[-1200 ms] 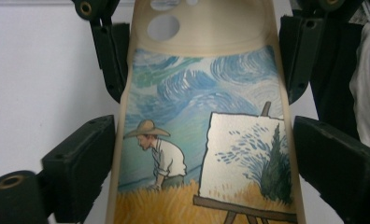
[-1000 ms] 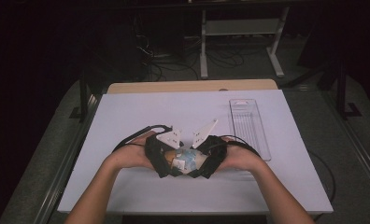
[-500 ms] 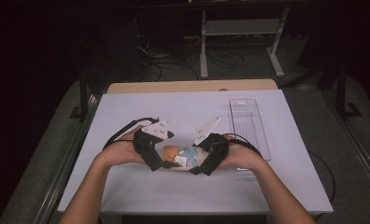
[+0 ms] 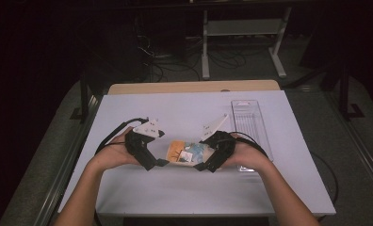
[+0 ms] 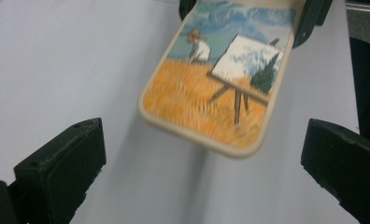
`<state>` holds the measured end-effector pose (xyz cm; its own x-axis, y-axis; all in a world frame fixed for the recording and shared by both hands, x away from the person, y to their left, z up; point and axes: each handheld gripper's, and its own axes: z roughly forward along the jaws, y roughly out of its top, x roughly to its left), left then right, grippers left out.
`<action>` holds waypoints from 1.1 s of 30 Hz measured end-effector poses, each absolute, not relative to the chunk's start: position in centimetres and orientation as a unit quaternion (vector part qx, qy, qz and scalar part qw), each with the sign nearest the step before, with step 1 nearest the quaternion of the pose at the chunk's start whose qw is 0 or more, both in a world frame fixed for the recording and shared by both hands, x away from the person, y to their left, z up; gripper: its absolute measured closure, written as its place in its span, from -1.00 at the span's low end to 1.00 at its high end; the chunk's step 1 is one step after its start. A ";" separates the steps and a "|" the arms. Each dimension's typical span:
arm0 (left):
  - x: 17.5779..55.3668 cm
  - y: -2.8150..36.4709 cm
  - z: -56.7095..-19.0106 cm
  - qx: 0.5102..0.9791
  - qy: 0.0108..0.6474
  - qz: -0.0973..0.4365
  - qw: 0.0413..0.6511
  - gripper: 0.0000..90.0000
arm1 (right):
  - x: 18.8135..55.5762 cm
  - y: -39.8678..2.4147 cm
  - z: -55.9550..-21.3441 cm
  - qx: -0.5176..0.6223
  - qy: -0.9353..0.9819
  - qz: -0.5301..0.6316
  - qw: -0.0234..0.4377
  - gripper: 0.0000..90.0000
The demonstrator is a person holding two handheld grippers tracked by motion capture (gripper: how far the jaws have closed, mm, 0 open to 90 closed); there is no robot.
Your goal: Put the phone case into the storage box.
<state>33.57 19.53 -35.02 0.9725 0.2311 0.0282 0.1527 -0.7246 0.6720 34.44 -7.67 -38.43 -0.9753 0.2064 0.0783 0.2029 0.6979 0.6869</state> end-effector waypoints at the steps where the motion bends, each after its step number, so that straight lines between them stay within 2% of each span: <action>1: 33.6 19.7 -35.1 0.926 0.106 0.057 0.357 -1.00 | 34.5 -7.8 -38.4 0.109 0.921 0.373 0.003 -0.78; 11: 32.8 21.6 -36.0 0.914 0.154 0.066 0.370 -1.00 | 34.8 -8.2 -38.3 0.124 0.918 0.375 0.008 -0.77; 33: 30.3 23.8 -40.1 0.893 0.260 0.114 0.349 -1.00 | 35.2 -9.0 -38.3 0.163 0.908 0.385 0.003 -0.77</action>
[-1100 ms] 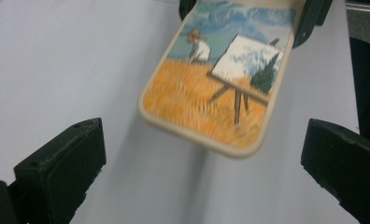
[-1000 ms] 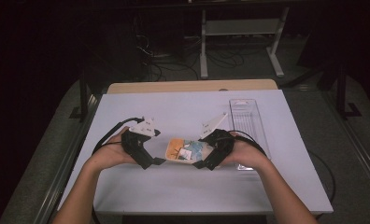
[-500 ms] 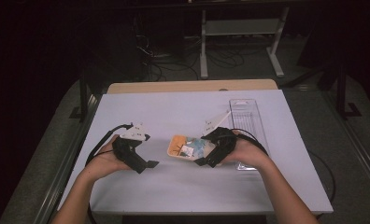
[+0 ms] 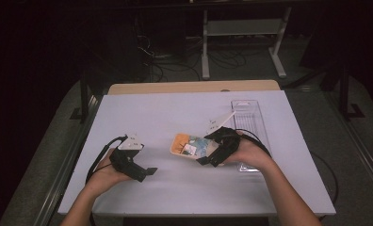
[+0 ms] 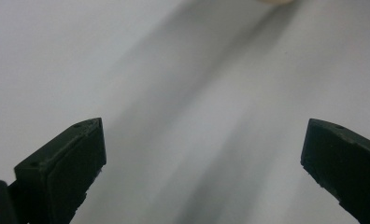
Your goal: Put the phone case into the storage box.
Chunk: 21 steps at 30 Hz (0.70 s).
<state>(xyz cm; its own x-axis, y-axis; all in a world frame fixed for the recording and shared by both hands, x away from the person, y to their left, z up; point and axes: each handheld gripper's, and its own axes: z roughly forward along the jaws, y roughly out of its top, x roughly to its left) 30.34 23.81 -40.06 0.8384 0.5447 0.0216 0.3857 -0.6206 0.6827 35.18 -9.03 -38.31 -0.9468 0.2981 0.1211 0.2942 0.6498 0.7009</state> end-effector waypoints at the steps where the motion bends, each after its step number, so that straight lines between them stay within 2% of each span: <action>1: 30.3 23.7 -40.2 0.892 0.264 0.118 0.348 -1.00 | 35.2 -9.1 -38.3 0.164 0.908 0.386 0.002 -0.77; 7: 30.4 23.1 -40.3 0.877 0.288 0.132 0.360 -1.00 | 35.3 -8.9 -38.5 0.178 0.906 0.383 0.011 -0.77; 21: 30.2 21.4 -41.1 0.877 0.285 0.139 0.361 -1.00 | 35.4 -8.4 -38.9 0.212 0.900 0.379 0.009 -0.77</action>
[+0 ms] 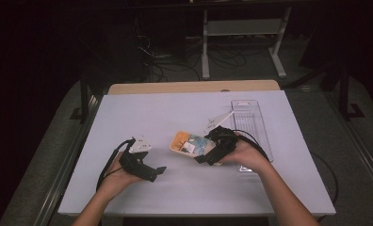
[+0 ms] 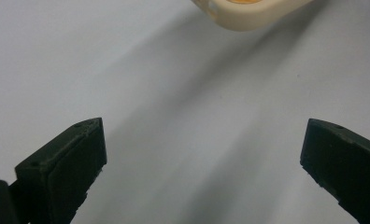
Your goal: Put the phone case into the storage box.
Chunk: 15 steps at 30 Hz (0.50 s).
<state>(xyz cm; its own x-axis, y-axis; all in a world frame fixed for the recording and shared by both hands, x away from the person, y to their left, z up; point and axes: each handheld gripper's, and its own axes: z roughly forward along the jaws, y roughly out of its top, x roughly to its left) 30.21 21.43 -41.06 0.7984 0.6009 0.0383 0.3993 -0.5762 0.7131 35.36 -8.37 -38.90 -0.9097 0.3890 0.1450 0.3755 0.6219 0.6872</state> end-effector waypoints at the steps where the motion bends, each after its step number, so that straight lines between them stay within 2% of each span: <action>1: 30.2 21.4 -41.1 0.876 0.285 0.139 0.363 -0.99 | 35.3 -8.3 -38.8 0.220 0.899 0.380 0.005 -0.77; 15: 30.3 21.2 -41.8 0.871 0.290 0.147 0.369 -0.96 | 35.3 -8.3 -38.9 0.229 0.896 0.380 0.005 -0.77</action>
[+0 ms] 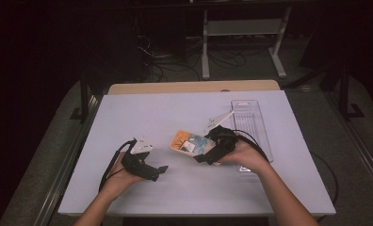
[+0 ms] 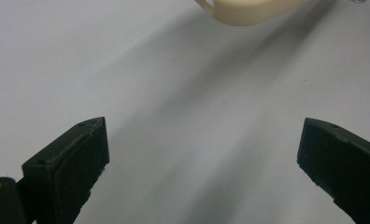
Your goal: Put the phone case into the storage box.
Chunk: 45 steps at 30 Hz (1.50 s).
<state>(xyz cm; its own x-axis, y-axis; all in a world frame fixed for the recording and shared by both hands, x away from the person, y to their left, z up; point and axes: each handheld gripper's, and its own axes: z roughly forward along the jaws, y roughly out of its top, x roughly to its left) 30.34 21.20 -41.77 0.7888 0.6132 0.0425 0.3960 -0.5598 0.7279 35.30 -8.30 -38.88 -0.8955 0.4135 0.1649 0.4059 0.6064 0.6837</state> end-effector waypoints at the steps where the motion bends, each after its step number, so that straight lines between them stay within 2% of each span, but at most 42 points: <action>1: 30.3 21.2 -41.8 0.871 0.288 0.150 0.369 -0.96 | 35.3 -8.3 -38.9 0.226 0.897 0.380 0.005 -0.77; 11: 30.1 20.9 -42.0 0.877 0.276 0.153 0.361 -1.00 | 35.1 -8.2 -38.8 0.231 0.896 0.380 0.008 -0.77; 19: 29.8 20.9 -41.7 0.876 0.259 0.184 0.362 -1.00 | 35.0 -8.1 -38.6 0.238 0.890 0.389 -0.001 -0.77; 32: 29.5 21.0 -41.8 0.871 0.230 0.236 0.365 -1.00 | 35.0 -8.1 -38.6 0.228 0.895 0.382 0.010 -0.77; 45: 29.2 20.7 -41.9 0.875 0.200 0.265 0.353 -1.00 | 34.9 -8.0 -38.6 0.229 0.895 0.382 0.011 -0.77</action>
<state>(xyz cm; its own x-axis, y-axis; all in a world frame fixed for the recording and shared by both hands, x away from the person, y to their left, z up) 29.19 20.71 -41.89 0.7795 0.5364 0.3236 0.1622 -0.6717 0.7228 34.88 -8.03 -38.58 -0.8951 0.4180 0.1552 0.4012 0.6030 0.6896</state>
